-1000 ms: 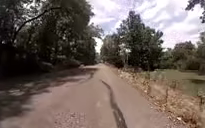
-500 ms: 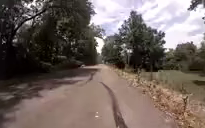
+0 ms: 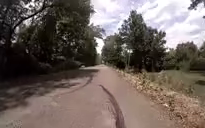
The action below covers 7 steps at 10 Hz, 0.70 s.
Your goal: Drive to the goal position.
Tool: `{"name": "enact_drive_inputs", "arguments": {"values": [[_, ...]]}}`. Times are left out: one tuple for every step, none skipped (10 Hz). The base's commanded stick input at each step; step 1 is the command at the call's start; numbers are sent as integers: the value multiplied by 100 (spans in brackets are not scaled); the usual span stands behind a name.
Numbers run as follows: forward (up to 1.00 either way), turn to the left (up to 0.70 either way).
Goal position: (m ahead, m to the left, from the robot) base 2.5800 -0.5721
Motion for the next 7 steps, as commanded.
{"name": "enact_drive_inputs", "arguments": {"values": [[70, 0], [70, 0], [70, 0], [70, 0], [70, 0], [70, 0], [70, 0]]}}
